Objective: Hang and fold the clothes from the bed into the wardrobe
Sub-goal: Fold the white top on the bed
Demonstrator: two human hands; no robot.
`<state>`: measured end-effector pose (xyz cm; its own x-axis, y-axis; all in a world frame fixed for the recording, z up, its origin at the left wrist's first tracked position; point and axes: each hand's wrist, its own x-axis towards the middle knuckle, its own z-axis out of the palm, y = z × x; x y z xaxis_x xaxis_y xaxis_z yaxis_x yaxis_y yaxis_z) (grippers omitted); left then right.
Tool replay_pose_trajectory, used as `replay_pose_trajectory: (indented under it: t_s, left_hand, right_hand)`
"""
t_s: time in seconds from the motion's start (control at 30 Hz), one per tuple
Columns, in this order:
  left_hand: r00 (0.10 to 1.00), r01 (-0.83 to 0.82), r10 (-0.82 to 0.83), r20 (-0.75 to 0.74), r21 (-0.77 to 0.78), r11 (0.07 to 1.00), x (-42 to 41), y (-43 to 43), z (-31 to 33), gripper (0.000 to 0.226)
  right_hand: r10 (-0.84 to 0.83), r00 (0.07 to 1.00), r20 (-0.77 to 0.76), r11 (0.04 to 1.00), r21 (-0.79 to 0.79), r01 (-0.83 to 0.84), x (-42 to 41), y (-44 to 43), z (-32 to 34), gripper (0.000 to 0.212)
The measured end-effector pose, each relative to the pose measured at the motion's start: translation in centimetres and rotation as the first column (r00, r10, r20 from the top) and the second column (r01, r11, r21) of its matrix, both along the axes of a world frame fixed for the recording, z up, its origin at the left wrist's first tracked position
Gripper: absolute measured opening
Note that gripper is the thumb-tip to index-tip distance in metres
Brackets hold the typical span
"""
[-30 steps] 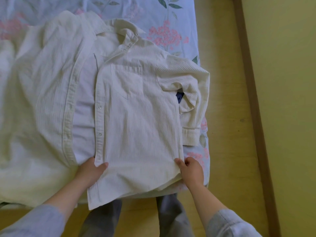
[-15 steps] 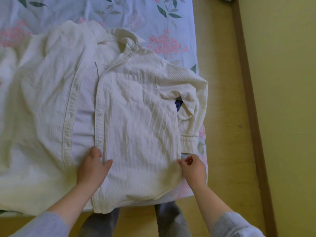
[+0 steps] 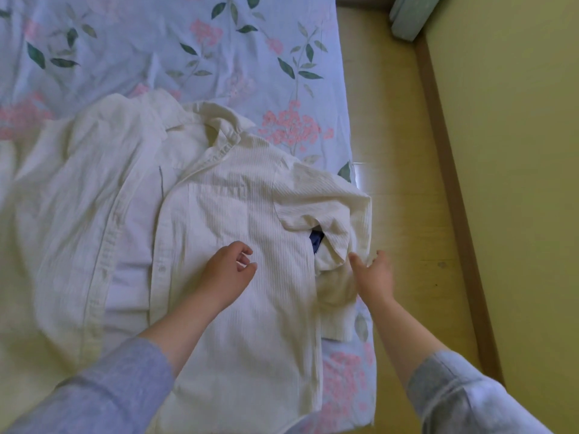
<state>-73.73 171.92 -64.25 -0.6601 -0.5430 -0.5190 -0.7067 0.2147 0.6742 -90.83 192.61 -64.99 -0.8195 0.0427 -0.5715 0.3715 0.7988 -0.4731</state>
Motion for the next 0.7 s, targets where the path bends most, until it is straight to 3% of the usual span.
replay_pose_trajectory:
  t_s: [0.07,0.2,0.33,0.43,0.53,0.7]
  left_hand:
    - [0.999,0.028,-0.028,-0.023,-0.02,0.999,-2.1,-0.1,-0.8,0.025]
    - [0.992,0.127,-0.127,0.027,-0.016,0.992,-5.5,-0.1,-2.5,0.055]
    - [0.949,0.257,-0.252,0.188,-0.007,0.966,-6.8,0.3,-3.6,0.083]
    - [0.892,0.374,-0.348,0.287,-0.04,0.926,-7.5,0.6,-3.9,0.101]
    - [0.803,0.507,-0.441,0.402,-0.071,0.859,-8.4,0.8,-4.2,0.112]
    - [0.717,0.596,-0.51,0.475,-0.036,0.802,-9.8,0.7,-4.7,0.118]
  right_hand:
    - [-0.073,0.993,0.096,0.996,-0.045,0.077,-1.5,-0.3,-0.9,0.067]
    - [-0.157,0.981,0.111,0.957,-0.227,0.179,-3.9,-0.4,-1.2,0.023]
    - [-0.213,0.932,-0.294,0.967,-0.199,0.159,-10.2,1.0,0.9,0.025]
    - [-0.034,0.905,-0.424,0.995,-0.096,-0.008,-14.7,2.2,2.6,0.028]
    - [0.176,0.943,-0.283,0.979,-0.05,-0.198,-16.1,1.8,2.9,0.033]
    - [0.252,0.964,0.08,0.964,-0.102,-0.244,-15.2,0.6,3.5,0.05]
